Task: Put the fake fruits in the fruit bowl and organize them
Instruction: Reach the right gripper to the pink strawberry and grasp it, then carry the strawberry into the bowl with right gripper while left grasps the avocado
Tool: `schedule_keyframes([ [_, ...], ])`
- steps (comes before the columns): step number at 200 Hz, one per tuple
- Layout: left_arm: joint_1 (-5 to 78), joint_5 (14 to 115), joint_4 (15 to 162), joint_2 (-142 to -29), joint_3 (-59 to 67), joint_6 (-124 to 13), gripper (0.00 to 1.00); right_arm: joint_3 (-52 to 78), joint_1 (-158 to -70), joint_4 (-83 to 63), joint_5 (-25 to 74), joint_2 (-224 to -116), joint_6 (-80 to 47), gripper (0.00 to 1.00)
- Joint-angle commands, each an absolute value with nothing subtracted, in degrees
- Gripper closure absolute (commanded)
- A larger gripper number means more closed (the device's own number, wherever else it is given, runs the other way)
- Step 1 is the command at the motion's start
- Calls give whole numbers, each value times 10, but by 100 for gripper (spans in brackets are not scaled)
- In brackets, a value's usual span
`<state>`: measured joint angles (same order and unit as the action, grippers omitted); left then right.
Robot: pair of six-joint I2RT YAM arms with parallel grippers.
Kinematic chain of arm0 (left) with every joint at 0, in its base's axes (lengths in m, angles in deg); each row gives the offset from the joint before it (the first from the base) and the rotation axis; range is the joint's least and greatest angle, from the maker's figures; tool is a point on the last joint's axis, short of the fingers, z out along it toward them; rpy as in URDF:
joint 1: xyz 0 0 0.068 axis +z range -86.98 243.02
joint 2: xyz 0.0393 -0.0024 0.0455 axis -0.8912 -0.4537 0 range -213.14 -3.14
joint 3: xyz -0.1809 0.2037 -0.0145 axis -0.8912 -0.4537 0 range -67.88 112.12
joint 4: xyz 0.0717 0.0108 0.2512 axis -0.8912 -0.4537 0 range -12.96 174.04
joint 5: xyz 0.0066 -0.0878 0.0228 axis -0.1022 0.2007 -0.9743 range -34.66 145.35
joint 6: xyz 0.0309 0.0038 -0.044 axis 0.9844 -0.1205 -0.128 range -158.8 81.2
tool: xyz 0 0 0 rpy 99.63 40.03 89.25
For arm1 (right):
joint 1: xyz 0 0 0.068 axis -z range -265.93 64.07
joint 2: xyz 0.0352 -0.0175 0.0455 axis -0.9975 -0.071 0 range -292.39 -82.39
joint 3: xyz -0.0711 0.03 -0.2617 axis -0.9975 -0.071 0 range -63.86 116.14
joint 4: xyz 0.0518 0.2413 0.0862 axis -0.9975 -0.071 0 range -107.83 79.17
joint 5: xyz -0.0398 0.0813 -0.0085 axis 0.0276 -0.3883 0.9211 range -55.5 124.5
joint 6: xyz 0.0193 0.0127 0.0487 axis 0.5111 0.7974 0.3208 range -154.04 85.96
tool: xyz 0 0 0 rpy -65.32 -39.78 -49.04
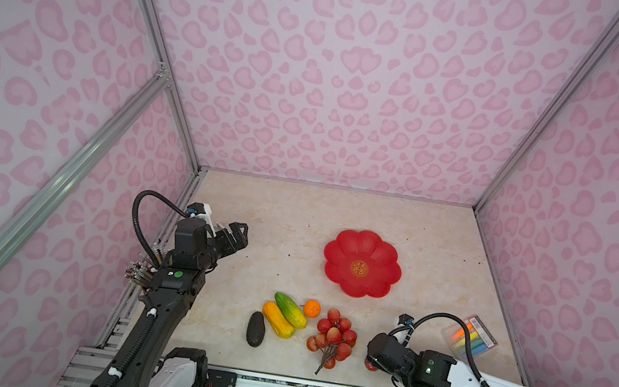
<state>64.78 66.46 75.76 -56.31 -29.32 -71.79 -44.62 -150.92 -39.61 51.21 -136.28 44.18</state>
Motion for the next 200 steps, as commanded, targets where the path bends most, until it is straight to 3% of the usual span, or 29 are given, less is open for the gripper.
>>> schedule_keyframes([
  [1, 648, 670, 722, -554, -304, -733, 3, -453, -1511, -403, 535, -1362, 457, 49],
  [20, 647, 686, 711, -544, -321, -733, 4, -449, -1510, -410, 559, -1342, 452, 58],
  [57, 644, 703, 676, -516, -349, -735, 6, -389, -1483, -470, 644, -1291, 390, 59],
  [99, 616, 729, 643, -494, -374, -737, 9, -308, -1341, -415, 632, -1295, 211, 60],
  [142, 554, 732, 615, -451, -409, -768, 12, -189, -1235, -336, 551, -1444, 53, 59],
  [200, 502, 705, 542, -400, -446, -784, 12, -33, -1183, -330, 455, -1687, -36, 59],
])
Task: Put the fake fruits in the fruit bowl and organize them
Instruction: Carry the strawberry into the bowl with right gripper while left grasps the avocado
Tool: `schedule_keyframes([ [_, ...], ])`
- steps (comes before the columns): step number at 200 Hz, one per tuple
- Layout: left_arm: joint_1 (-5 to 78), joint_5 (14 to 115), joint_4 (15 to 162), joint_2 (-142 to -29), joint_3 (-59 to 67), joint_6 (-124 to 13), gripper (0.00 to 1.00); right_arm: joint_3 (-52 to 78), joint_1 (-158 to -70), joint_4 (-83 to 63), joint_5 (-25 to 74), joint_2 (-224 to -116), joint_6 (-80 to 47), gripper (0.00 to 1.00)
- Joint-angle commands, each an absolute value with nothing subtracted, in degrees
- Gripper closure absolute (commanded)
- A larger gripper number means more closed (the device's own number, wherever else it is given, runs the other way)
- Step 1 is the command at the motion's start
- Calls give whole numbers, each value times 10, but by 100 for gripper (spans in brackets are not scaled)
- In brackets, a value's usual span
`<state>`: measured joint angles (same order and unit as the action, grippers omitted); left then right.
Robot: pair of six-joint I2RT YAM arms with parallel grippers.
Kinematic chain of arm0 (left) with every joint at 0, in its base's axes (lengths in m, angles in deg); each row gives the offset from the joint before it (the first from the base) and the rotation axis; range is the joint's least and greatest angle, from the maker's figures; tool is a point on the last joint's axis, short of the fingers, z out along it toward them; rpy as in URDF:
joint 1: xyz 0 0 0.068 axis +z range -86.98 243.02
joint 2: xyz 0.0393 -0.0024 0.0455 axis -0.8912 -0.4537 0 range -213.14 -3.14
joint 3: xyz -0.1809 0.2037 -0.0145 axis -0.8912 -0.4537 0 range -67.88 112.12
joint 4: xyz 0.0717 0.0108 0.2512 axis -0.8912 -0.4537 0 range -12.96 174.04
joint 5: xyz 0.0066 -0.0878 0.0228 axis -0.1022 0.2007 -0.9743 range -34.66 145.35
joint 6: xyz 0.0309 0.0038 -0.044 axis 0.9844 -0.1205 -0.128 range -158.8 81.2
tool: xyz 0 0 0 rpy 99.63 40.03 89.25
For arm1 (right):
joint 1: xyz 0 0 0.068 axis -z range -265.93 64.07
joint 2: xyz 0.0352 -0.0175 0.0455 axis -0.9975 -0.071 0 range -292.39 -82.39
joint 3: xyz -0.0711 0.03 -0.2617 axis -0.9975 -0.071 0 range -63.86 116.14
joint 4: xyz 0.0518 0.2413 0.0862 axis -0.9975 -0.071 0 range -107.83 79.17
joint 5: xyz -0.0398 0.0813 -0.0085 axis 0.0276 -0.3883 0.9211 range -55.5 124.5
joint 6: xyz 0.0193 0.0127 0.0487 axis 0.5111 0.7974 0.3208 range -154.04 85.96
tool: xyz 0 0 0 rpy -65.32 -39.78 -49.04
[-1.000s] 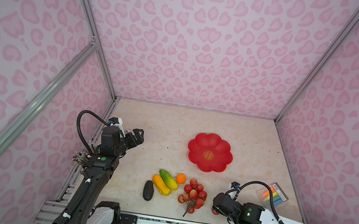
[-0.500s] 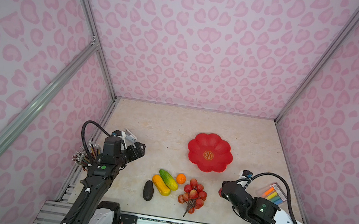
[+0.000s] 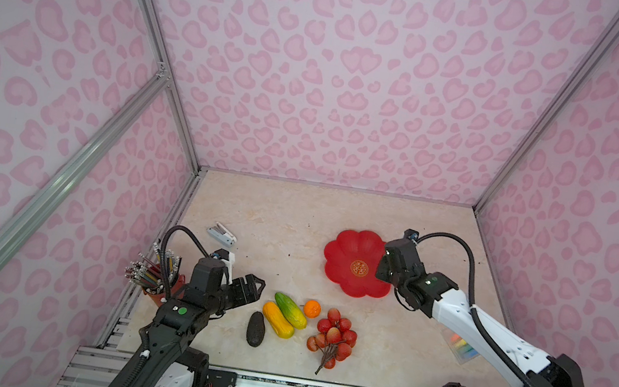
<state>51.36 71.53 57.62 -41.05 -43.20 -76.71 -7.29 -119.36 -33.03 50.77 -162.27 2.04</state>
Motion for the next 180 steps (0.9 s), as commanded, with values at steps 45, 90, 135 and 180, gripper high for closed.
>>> schedule_keyframes([
  [45, 454, 683, 540, -397, -468, -804, 14, 5, -1177, -304, 448, -1814, -53, 59],
  [90, 428, 658, 535, -412, -474, -812, 17, 10, -1163, -276, 430, -1892, -42, 58],
  [135, 400, 637, 528, -435, -472, -819, 22, 10, -1162, -267, 435, -1917, -32, 47],
  [180, 375, 627, 526, -444, -490, -830, 30, -6, -1161, -247, 449, -1851, -19, 32],
])
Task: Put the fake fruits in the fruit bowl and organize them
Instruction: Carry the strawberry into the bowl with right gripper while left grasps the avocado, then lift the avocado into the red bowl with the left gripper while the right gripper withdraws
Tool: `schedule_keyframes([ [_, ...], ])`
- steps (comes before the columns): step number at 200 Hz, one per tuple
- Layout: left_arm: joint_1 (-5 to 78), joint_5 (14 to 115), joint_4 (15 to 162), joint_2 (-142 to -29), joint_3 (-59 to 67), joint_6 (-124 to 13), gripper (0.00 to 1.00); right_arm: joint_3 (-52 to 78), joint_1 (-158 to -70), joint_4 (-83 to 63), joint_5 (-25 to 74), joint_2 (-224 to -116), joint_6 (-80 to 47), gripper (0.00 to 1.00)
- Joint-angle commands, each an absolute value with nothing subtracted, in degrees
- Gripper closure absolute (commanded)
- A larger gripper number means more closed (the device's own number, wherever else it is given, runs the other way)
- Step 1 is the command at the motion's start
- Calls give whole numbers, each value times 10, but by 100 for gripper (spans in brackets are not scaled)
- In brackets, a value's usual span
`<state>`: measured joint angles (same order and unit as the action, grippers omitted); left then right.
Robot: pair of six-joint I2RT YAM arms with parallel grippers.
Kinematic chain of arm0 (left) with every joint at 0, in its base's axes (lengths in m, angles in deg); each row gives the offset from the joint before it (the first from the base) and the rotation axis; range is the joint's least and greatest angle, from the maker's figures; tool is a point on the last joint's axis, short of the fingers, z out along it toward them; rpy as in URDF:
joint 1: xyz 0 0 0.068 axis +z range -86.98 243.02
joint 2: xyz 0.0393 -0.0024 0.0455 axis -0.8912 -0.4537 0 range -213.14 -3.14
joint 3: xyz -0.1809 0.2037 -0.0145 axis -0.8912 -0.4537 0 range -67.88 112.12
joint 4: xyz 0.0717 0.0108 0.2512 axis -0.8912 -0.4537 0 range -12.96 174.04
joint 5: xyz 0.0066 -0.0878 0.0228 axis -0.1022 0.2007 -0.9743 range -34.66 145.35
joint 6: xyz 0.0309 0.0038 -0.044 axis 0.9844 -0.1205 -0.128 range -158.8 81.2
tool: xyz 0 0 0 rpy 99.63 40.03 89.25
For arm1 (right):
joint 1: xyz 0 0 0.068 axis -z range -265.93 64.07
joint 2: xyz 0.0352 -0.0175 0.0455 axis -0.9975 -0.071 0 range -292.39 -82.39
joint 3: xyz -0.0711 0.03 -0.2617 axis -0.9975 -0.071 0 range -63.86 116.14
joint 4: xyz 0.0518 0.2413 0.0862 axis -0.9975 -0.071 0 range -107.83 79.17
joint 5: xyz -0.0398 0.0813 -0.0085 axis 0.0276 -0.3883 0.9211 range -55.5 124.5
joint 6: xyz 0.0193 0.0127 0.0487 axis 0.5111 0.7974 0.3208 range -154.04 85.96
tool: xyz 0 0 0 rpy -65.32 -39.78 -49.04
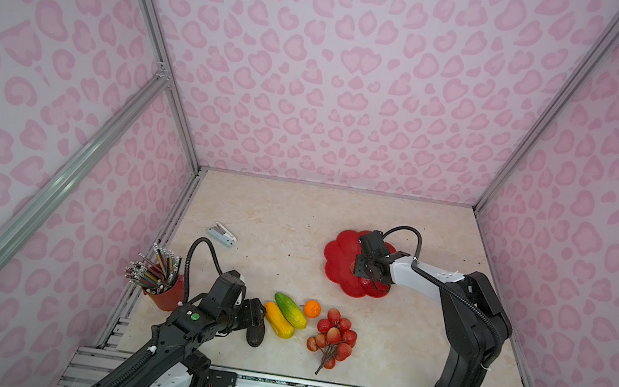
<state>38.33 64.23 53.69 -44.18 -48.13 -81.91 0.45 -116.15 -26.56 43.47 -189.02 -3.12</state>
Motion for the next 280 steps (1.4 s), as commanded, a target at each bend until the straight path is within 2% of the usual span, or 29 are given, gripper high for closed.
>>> schedule_keyframes([
  [1, 375, 627, 527, -444, -490, -830, 30, -7, -1161, -247, 450, -1849, -19, 32],
  [31, 366, 619, 530, -453, -492, -831, 34, -16, -1161, -241, 468, -1752, -19, 28],
  [75, 361, 612, 544, -481, -495, -823, 34, -46, -1162, -246, 496, -1633, -9, 27],
  [103, 360, 610, 560, -497, -500, -820, 41, -86, -1161, -235, 508, -1571, 7, 27],
  [132, 358, 612, 555, -492, -497, -822, 59, -132, -1161, -202, 531, -1518, 16, 26],
  [170, 358, 626, 531, -429, -467, -819, 60, -156, -1159, -203, 543, -1482, 19, 26],
  [192, 357, 619, 517, -438, -403, -795, 59, -161, -1159, -210, 546, -1474, 22, 26],
  [219, 357, 601, 556, -508, -310, -747, 59, -183, -1160, -209, 551, -1457, 28, 25],
  [280, 285, 579, 641, -807, -71, -653, 59, -245, -1155, -242, 561, -1371, 33, 17],
])
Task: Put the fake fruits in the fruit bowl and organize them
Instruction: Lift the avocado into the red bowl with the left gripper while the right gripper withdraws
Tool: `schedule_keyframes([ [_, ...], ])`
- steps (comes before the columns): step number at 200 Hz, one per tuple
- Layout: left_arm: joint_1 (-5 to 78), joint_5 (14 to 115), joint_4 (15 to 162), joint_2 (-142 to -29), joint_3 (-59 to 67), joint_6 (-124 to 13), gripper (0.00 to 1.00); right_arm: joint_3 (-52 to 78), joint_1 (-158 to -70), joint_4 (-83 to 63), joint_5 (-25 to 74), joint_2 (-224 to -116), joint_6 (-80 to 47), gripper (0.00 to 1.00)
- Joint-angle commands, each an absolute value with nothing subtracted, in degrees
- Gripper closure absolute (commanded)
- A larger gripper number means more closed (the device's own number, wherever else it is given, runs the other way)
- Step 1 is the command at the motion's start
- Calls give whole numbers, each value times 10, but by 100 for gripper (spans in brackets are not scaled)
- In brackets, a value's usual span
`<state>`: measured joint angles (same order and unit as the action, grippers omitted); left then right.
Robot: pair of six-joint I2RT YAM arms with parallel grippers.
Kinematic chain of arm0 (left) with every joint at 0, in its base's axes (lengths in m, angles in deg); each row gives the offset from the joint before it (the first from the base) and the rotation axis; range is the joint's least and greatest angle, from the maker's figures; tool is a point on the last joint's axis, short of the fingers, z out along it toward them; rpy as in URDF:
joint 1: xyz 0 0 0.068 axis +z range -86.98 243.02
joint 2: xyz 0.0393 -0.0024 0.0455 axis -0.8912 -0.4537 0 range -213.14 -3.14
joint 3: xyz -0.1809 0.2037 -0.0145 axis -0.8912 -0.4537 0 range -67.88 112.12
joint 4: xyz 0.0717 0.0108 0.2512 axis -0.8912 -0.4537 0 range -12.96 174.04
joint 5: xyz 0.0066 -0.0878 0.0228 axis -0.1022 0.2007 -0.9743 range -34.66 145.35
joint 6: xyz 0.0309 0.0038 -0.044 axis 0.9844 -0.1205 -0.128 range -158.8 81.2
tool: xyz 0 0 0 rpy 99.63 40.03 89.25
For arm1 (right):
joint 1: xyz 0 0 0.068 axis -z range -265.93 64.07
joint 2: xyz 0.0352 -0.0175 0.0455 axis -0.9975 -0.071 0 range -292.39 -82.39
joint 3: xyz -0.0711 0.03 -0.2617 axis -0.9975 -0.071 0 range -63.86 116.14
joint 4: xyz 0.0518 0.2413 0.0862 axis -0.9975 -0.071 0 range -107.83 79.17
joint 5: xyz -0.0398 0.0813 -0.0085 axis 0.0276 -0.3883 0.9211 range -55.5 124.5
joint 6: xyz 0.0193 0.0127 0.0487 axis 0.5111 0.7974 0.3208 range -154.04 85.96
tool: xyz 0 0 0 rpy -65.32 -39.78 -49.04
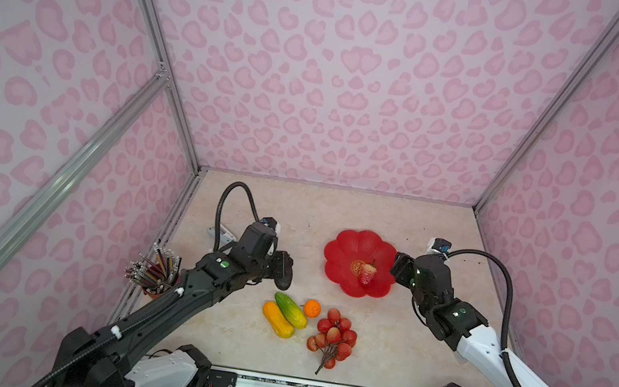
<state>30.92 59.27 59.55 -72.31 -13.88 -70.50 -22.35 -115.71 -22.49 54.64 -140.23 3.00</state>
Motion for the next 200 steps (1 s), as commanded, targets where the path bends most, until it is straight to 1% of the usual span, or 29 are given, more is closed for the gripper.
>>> schedule_keyframes([
  [1, 283, 578, 642, -810, -67, -652, 59, -247, -1155, -242, 560, -1368, 32, 17],
  [15, 264, 578, 648, -876, -15, -643, 59, -264, -1152, -247, 557, -1340, 31, 15],
  [38, 239, 582, 657, -970, 57, -628, 59, -293, -1149, -258, 555, -1288, 29, 7],
  [54, 229, 591, 651, -1036, 115, -621, 59, -313, -1147, -266, 555, -1248, 33, 5],
  [102, 212, 614, 626, -1198, 246, -624, 59, -335, -1135, -320, 566, -1168, 52, 4],
  [137, 211, 615, 611, -1256, 281, -631, 58, -340, -1128, -333, 567, -1138, 54, 5],
  [145, 210, 617, 610, -1264, 281, -633, 57, -340, -1125, -334, 567, -1136, 54, 5],
  [155, 209, 623, 611, -1271, 281, -634, 50, -340, -1125, -334, 565, -1136, 54, 5],
  [166, 206, 628, 612, -1274, 282, -632, 48, -339, -1123, -333, 565, -1137, 54, 5],
  [185, 204, 632, 611, -1271, 284, -630, 37, -336, -1122, -331, 565, -1141, 55, 5],
  [200, 204, 631, 612, -1256, 281, -630, 35, -331, -1122, -329, 563, -1145, 53, 6],
])
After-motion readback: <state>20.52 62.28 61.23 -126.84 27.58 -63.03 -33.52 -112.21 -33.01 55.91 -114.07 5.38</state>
